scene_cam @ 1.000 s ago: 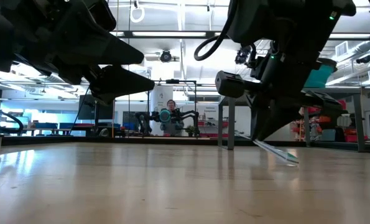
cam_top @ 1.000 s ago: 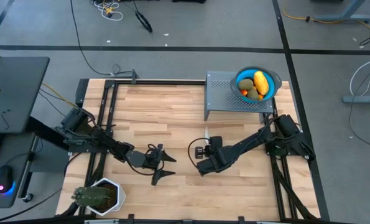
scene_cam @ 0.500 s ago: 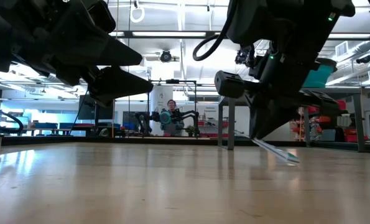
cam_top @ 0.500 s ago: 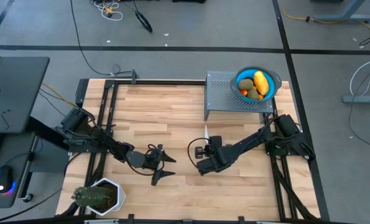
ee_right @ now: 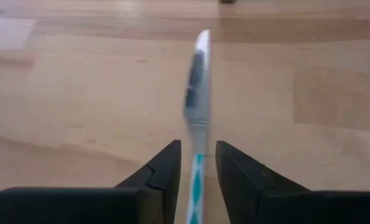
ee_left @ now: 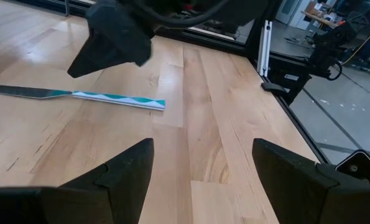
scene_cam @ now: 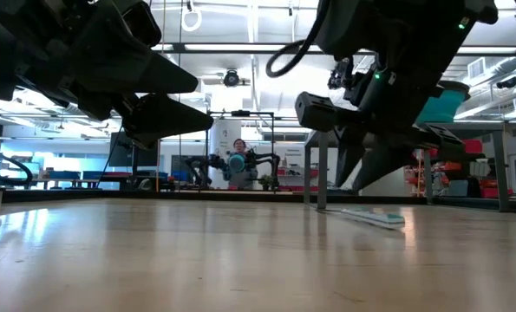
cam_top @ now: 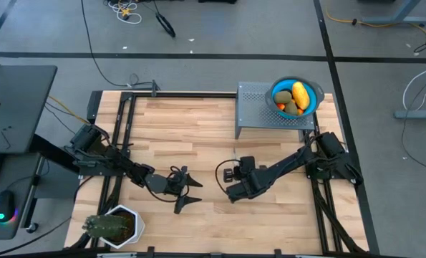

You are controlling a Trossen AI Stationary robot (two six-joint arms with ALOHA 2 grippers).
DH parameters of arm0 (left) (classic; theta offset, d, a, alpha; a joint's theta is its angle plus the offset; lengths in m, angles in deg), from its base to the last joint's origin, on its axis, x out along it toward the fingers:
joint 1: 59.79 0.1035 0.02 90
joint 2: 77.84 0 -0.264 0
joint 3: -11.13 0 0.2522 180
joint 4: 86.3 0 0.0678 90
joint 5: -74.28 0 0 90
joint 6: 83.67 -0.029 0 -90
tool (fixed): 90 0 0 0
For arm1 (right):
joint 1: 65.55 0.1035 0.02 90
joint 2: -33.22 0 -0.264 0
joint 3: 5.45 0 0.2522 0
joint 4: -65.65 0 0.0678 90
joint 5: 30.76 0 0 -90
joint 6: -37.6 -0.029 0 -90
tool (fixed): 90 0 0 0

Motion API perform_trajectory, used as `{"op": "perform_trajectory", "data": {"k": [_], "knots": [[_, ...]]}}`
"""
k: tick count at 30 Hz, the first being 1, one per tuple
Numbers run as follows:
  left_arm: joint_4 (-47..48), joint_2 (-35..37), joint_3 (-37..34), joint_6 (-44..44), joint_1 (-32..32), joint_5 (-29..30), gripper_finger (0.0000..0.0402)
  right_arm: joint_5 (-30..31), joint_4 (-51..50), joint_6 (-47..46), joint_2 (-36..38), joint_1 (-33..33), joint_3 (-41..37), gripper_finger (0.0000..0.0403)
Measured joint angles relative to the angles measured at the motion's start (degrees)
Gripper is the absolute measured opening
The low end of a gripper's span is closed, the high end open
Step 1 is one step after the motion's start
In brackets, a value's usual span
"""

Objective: Pick & Place Fruit
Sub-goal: Put the blue table knife on the shelf

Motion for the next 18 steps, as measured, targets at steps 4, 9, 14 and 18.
{"op": "perform_trajectory", "data": {"k": [4,9,14,18], "knots": [[0.0,0.0,0.0,0.0,0.0,0.1,0.0279,1.9,5.2,7.4,0.0,1.4,0.0,0.0112],[0.0,0.0,0.0,-0.1,0.0,0.4,0.0279,2.4,7.2,10.6,0.0,3.0,0.0,0.0112],[0.5,0.0,0.0,0.1,0.0,0.4,0.0279,11.4,7.5,11.3,0.0,5.8,0.0,0.0112],[0.6,0.0,0.0,0.2,0.0,0.8,0.0279,13.8,7.0,12.9,0.0,7.4,0.0,0.0112]]}}
